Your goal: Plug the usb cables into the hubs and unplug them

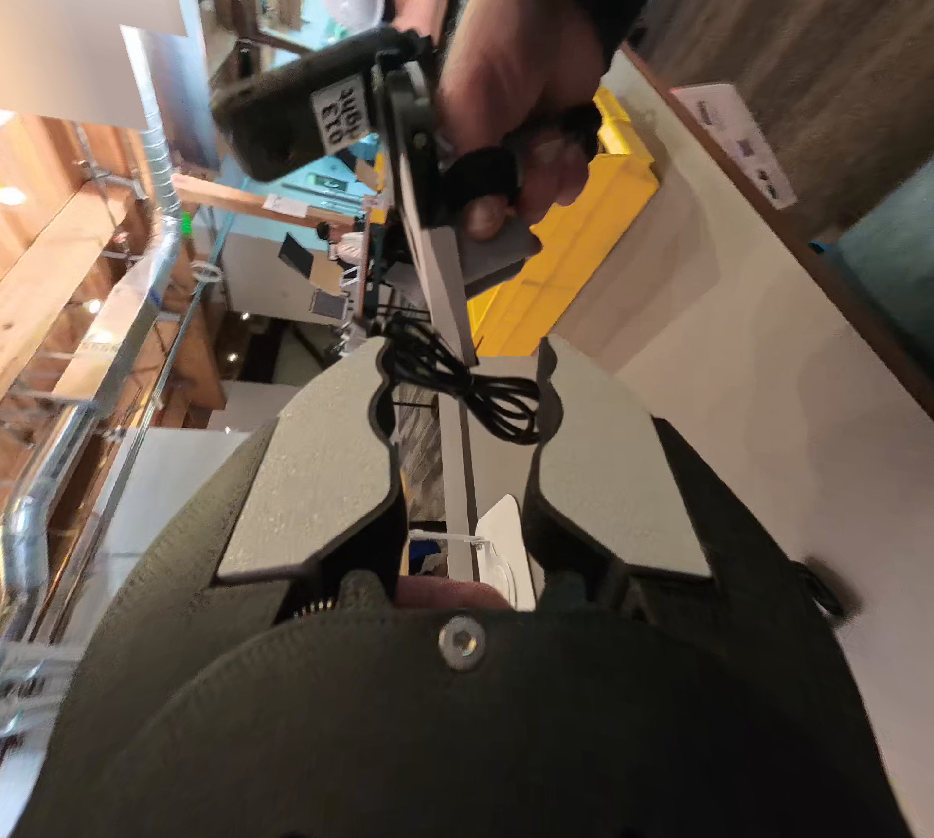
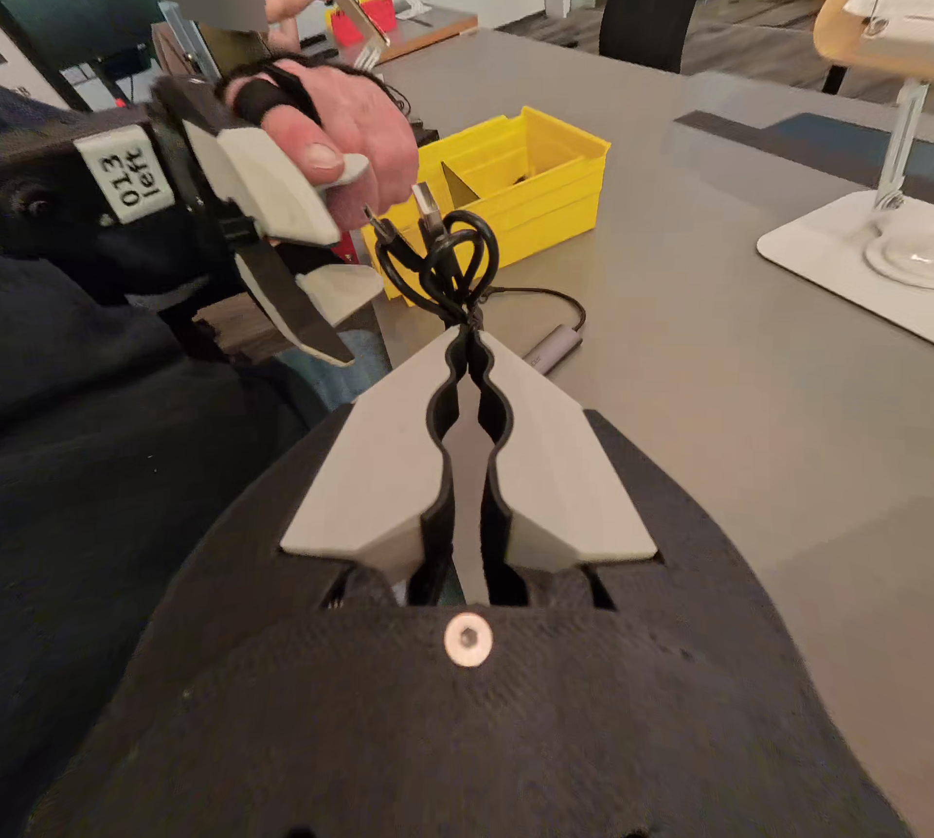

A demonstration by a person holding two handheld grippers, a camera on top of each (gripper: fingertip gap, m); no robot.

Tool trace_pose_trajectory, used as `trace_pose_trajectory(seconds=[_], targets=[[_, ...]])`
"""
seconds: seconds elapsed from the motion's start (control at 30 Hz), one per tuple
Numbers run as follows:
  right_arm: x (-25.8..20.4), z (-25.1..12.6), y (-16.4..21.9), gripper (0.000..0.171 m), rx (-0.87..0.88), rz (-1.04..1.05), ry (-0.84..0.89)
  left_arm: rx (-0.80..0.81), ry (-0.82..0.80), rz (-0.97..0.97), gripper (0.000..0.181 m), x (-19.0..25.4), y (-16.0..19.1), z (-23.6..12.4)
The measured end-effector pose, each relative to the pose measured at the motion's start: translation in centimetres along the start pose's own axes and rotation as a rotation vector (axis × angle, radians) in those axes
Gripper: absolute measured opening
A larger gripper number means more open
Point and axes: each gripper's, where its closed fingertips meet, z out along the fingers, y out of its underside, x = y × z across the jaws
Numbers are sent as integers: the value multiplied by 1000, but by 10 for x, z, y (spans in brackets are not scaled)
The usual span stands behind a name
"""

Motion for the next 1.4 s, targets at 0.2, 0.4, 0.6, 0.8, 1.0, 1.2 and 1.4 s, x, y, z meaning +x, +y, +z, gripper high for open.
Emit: trace_pose_trajectory(seconds=[0.2,0.4,0.6,0.8,1.0,1.2,1.4], targets=[[-9,14,8,0,-47,-23,-38,-79,149,-35,43,4,13,9],[-15,16,9,0,-79,-63,-53,-81,275,-172,42,10,24,10],[-19,15,14,0,-104,-101,-86,-78,532,-344,71,25,31,2],[-26,15,18,0,-126,-130,-138,-142,706,-300,84,48,44,-2],[-28,11,8,0,-27,-96,-192,-124,731,-314,81,61,42,4],[-23,6,4,0,82,-23,-208,-1,745,-583,60,69,22,9],[-20,8,10,0,77,-51,-184,162,806,-943,31,64,-1,11]])
